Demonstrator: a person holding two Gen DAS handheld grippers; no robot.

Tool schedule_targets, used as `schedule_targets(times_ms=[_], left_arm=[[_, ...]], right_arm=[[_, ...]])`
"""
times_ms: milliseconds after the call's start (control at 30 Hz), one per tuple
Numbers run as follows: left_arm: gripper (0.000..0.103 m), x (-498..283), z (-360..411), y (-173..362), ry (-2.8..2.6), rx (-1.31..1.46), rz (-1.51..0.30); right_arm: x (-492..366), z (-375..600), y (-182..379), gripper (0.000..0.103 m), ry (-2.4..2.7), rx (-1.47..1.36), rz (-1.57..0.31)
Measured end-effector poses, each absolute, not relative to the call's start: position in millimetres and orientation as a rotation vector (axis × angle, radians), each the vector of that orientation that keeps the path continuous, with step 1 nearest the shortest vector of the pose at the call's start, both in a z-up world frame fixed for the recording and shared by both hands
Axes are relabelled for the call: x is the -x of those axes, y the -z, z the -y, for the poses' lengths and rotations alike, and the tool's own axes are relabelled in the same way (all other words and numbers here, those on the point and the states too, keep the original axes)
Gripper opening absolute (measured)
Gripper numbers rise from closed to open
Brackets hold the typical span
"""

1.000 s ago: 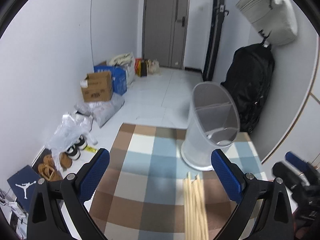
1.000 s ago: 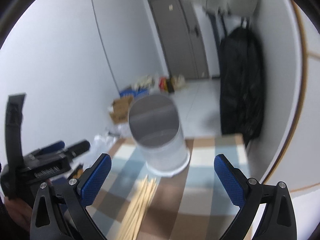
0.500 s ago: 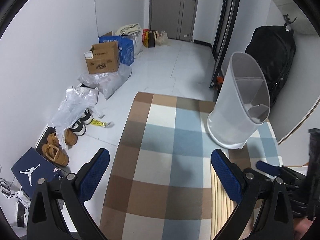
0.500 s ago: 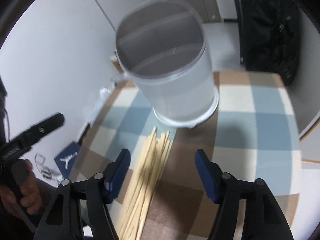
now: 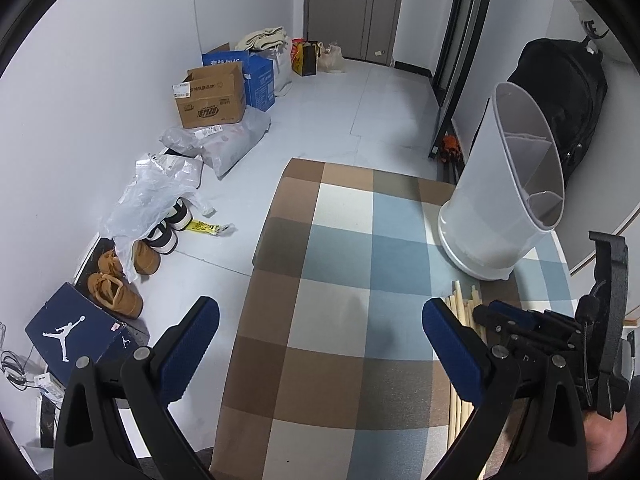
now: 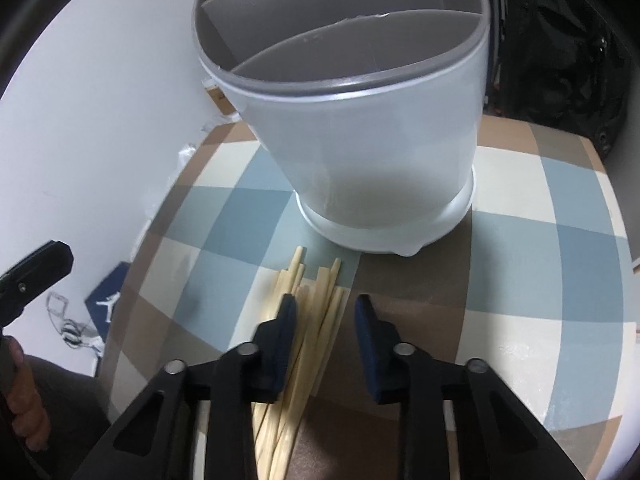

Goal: Organize utensils
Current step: 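Lower the right gripper onto the wooden chopsticks and grasp one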

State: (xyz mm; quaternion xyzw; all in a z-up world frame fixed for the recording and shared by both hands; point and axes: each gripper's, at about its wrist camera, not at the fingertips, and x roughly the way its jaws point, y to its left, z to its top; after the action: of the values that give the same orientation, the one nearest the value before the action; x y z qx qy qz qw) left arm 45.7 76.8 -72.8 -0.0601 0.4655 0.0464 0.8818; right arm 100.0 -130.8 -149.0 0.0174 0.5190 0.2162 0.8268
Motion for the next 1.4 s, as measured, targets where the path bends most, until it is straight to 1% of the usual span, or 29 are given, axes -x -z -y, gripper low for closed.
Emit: schedule_targets(times_ms=[33, 67, 167, 433, 600, 867, 900, 1100, 1400], left_arm=[[0.099, -46, -76, 73, -0.097, 0.125, -0.970], [0.099, -46, -75, 74, -0.100, 0.119, -0.970], [0.099, -47, -73, 77, -0.096, 0.105, -0.976], [0.099, -47, -52, 84, -0.019, 0.075, -1.013], [0.099, -50, -28, 101, 0.053, 0.046, -1.113], [0.099, -51, -6, 120, 0.034, -0.054, -1.219], [0.099, -50, -4, 122, 0.033, -0.056, -1.225], [0.099, -48, 4, 131, -0.005, -0.121, -1.263], [0.099, -52, 8, 135, -0.012, -0.123, -1.274]], right_arm=[[-99, 130, 150, 0.010, -0.459, -0.034, -1.103], [-99, 129, 151, 0.008, -0.460, -0.034, -1.110], [-100, 132, 150, 0.006, -0.460, -0.048, -1.110], [-98, 157, 128, 0.006, -0.478, -0.160, -1.051], [-93, 176, 112, 0.006, -0.485, -0.244, -1.016], [-78, 233, 85, 0.006, -0.485, -0.339, -0.926], [-73, 231, 90, 0.006, -0.483, -0.344, -0.917], [-74, 240, 77, 0.006, -0.490, -0.385, -0.882], [-64, 250, 65, 0.006, -0.502, -0.410, -0.833]])
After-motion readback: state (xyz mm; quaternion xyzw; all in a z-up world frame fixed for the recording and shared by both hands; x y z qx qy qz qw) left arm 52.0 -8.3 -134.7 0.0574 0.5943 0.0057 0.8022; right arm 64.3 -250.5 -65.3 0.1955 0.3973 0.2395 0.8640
